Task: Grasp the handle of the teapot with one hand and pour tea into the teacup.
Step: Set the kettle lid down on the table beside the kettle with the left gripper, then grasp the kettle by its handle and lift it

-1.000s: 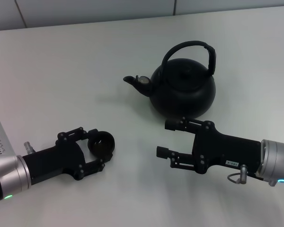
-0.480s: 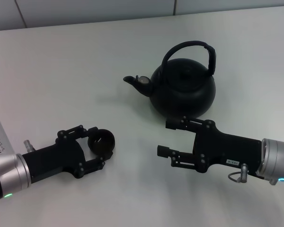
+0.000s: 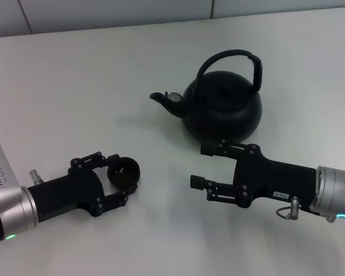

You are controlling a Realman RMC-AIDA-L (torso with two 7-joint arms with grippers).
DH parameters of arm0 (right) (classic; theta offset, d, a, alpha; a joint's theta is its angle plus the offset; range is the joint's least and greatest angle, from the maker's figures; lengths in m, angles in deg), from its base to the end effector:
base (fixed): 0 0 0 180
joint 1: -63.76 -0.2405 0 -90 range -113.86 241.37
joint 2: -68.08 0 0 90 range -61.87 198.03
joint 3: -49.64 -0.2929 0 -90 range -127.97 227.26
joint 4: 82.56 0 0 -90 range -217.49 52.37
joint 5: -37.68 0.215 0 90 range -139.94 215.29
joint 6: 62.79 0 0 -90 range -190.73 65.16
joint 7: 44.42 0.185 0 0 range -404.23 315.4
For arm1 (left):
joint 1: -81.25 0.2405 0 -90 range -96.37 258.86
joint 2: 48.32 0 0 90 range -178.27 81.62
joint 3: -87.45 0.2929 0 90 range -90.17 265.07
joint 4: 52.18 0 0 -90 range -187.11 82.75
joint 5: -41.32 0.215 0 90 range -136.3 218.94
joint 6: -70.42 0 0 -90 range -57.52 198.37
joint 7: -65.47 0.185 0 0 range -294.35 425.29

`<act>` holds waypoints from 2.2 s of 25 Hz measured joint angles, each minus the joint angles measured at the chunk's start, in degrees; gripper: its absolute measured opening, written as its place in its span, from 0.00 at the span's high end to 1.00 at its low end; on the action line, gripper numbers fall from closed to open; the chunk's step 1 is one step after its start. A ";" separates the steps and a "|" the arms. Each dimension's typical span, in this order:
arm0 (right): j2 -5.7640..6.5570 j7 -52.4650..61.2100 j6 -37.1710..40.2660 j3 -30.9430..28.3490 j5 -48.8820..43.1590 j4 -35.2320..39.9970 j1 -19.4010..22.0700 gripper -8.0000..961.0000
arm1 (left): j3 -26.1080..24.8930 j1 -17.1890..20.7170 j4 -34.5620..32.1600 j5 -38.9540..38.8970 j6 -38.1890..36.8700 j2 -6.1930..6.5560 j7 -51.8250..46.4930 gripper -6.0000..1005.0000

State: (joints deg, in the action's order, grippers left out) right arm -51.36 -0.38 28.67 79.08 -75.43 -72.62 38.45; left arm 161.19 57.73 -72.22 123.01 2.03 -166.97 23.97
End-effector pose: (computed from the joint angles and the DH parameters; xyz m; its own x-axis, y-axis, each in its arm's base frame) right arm 0.2968 0.2851 -0.1109 0.7057 -0.1917 -0.6821 -0.4089 -0.8964 -0.1710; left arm -0.3207 0.3176 -0.1372 0.9206 0.0877 0.3806 0.2304 -0.9088 -0.3479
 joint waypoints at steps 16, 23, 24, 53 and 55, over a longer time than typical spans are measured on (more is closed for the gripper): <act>0.05 0.00 -0.21 -0.09 0.00 0.07 -0.27 0.23 | 0.22 -0.31 0.00 -0.02 0.02 0.00 -1.81 0.13; 0.08 0.00 -0.59 -0.07 0.00 0.09 -0.36 0.23 | 1.38 1.12 -2.11 0.03 -0.59 0.29 -1.94 0.13; 0.09 0.00 -0.60 -0.02 0.00 0.09 -0.36 0.23 | 1.49 1.28 -2.35 0.03 -0.67 0.32 -1.96 0.13; -0.09 -0.44 -1.28 -0.65 0.00 -0.07 -0.31 0.23 | -5.17 5.28 -19.34 14.41 -23.35 7.73 -15.21 0.13; -0.09 -0.48 -1.33 -1.63 0.00 -0.15 -0.19 0.23 | -9.88 5.06 -22.14 18.79 -28.09 8.08 -17.12 0.13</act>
State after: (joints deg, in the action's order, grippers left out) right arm -51.45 -0.86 27.34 77.45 -75.43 -72.77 38.26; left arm 151.31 62.79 -94.36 141.80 -26.06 -158.89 6.85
